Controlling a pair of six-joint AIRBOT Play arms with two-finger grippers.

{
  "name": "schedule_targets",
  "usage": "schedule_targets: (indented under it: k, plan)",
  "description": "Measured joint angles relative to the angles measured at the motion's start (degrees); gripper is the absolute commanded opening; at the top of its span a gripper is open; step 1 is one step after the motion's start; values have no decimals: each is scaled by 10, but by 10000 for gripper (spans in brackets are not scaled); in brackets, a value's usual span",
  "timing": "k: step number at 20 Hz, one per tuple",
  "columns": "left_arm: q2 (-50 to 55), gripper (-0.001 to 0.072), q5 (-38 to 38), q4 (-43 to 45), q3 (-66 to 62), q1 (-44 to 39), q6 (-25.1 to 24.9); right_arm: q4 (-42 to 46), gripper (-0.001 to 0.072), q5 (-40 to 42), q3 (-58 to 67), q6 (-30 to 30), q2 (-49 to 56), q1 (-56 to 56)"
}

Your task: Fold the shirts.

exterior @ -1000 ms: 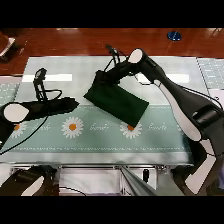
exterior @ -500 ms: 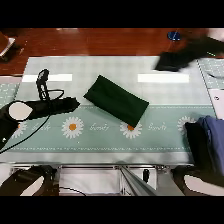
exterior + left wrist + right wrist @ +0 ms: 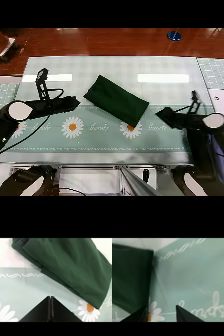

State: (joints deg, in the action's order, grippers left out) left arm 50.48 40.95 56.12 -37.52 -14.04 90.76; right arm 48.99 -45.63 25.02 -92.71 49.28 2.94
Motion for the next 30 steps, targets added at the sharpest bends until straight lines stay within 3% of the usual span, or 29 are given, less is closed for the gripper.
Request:
schedule_targets:
  k: [6,12,13,14,15,23,30]
  plan:
    - [0,14,0,-2,0,0,0,-179,415,-24,39,135,182,-17]
    - [0,14,0,-2,0,0,0,-225,402,-64,123,171,310,-37]
    - [0,14,-1,-3,0,0,0,-227,354,-69,140,173,327,-48]
    - [0,14,-1,-3,0,0,0,-226,229,-71,157,175,342,-58]
    - [0,14,-2,-5,0,0,0,-222,32,-70,176,176,356,-69]
    - [0,14,-3,-9,0,0,0,-166,19,-178,390,198,360,-104]
    - [0,14,0,-14,0,0,0,-12,19,-305,639,86,313,-30]
